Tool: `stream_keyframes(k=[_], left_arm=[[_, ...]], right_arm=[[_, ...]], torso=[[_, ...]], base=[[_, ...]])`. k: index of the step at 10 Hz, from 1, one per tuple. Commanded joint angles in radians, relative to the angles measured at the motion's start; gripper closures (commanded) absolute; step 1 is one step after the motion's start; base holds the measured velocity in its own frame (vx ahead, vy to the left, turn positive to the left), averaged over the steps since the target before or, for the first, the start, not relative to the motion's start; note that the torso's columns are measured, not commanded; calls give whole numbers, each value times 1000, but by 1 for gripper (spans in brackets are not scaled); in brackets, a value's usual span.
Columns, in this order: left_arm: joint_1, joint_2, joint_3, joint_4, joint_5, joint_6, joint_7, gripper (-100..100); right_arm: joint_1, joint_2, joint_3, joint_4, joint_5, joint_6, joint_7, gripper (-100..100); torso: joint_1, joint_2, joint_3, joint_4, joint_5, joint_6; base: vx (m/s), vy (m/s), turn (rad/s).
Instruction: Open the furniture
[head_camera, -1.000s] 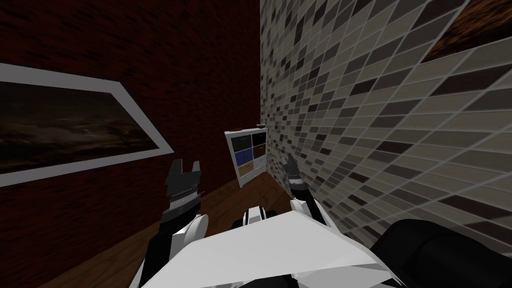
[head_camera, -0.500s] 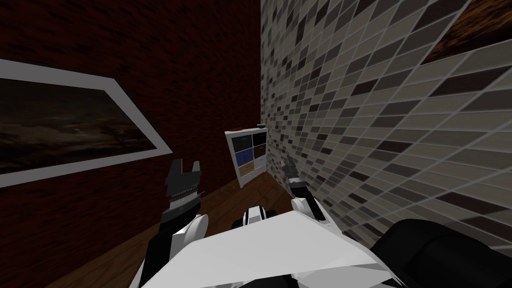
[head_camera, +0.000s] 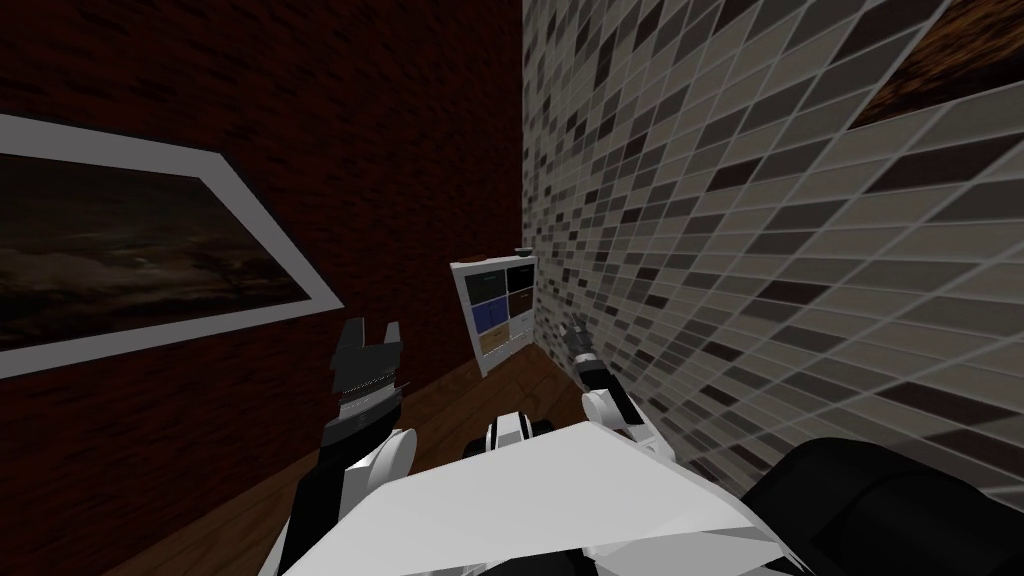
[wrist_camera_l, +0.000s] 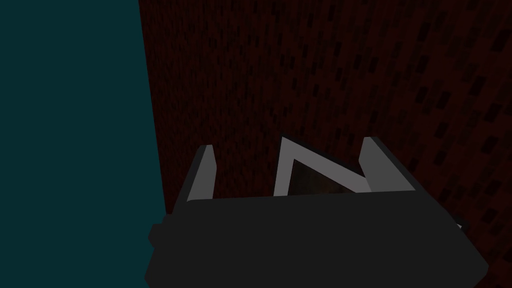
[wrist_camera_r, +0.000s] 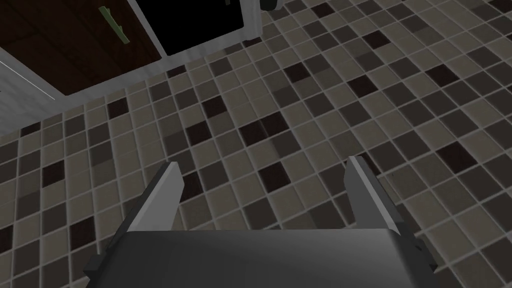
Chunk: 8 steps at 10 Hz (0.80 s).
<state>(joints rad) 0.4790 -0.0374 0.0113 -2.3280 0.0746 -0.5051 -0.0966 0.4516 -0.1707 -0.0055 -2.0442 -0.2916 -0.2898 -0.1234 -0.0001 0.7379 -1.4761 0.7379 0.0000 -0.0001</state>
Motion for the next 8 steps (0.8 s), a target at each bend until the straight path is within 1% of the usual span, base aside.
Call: stream_keyframes(k=[1, 2, 3, 4, 5, 6, 7, 8], left_arm=[[0, 0, 0, 0, 0, 0, 0, 0], [0, 0, 0, 0, 0, 0, 0, 0], [0, 0, 0, 0, 0, 0, 0, 0], [0, 0, 0, 0, 0, 0, 0, 0], [0, 0, 0, 0, 0, 0, 0, 0], [0, 0, 0, 0, 0, 0, 0, 0], [0, 0, 0, 0, 0, 0, 0, 0], [0, 0, 0, 0, 0, 0, 0, 0]], right_arm=[[-15, -14, -7, 32, -80, 57, -34, -100], [-30, -24, -13, 63, -110, 98, -63, -100], [-30, -24, -13, 63, -140, 107, -63, -100], [-46, -33, -19, 95, -169, 135, -93, -100], [-46, -33, -19, 95, -202, 158, -93, -100], [-63, -41, -26, 128, -234, 185, -124, -100], [-63, -41, -26, 128, -263, 210, -124, -100], [-63, -41, -26, 128, -280, 210, -124, -100]], torso=[[0, 0, 0, 0, 0, 0], [0, 0, 0, 0, 0, 0], [0, 0, 0, 0, 0, 0], [0, 0, 0, 0, 0, 0], [1, 0, 0, 0, 0, 0], [0, 0, 0, 0, 0, 0], [1, 0, 0, 0, 0, 0], [0, 0, 0, 0, 0, 0]], base=[[18, 36, -18], [26, 46, -39], [24, 44, -21], [25, 57, -31], [16, 50, -21], [17, 61, -35], [24, 46, -21], [20, 15, 3]])
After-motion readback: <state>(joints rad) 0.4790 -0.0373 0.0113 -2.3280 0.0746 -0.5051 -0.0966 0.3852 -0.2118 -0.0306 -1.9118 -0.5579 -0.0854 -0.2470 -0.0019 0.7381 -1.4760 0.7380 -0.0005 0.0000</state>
